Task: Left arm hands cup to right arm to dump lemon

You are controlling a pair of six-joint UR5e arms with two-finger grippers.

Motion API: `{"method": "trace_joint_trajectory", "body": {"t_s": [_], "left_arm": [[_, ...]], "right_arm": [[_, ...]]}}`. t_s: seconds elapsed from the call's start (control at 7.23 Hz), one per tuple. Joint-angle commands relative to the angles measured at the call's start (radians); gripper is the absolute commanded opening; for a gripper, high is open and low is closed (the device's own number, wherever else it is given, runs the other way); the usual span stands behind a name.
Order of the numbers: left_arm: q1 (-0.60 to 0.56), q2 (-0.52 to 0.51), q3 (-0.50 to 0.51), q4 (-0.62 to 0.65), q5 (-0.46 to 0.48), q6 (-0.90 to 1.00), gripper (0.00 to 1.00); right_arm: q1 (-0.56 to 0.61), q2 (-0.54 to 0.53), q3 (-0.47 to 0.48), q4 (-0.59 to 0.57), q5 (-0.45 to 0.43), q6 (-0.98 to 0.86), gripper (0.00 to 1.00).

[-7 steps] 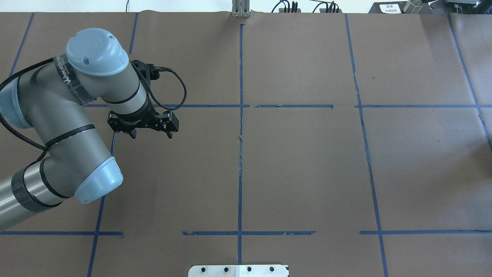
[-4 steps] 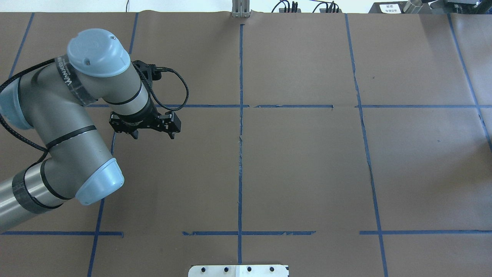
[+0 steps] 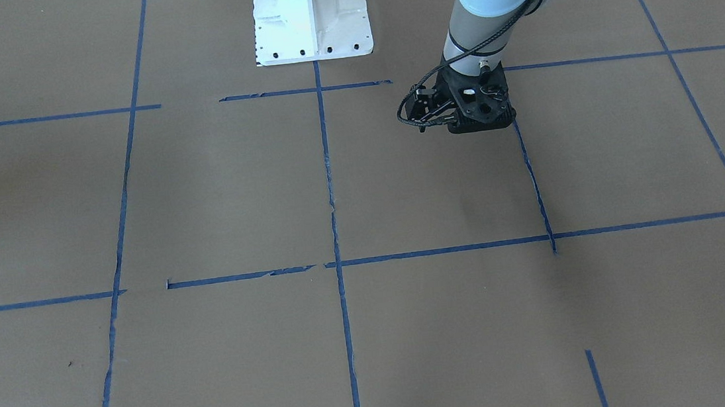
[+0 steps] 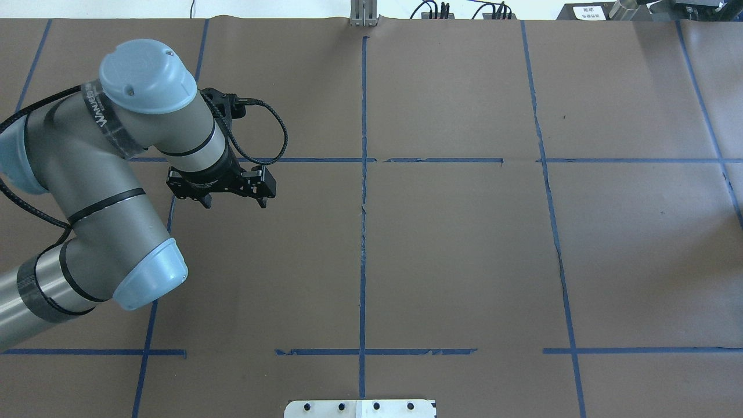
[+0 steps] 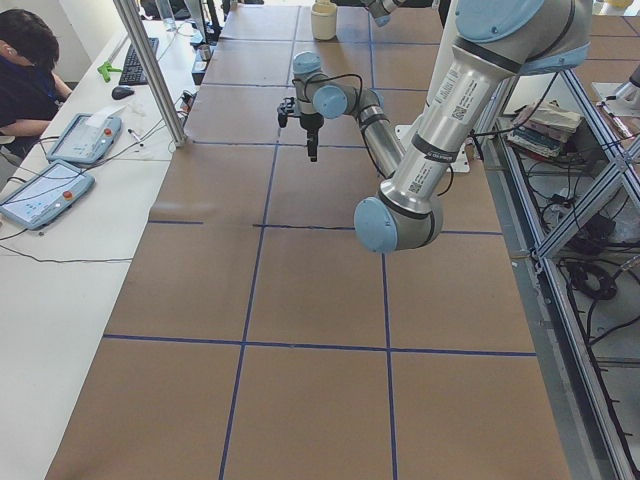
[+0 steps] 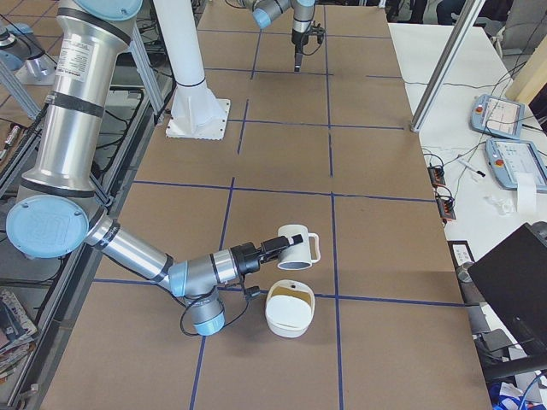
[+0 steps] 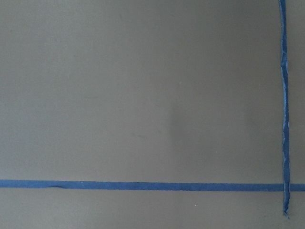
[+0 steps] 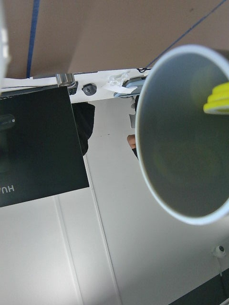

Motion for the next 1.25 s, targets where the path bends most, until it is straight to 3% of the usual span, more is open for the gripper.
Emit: {"method": "trace_joint_trajectory", "body": {"t_s": [0.0,0.55,1.11], "left_arm": [[0.0,0.0,-0.003,0.0,0.0,-0.001,1.0],[0.0,0.005,-0.003,0.0,0.002,0.001,1.0],[0.0,0.007,-0.001,-0.001,0.002,0.002,1.0]], "right_arm": [[0.0,0.001,-0.001,0.012,-0.053,0.198,0.27],[0.003,-0.001,-0.002,0.081,-0.08,0.451,0.27],[0.002,0.001,-0.002,0.083,-0.092,0.475,0.29]]}}
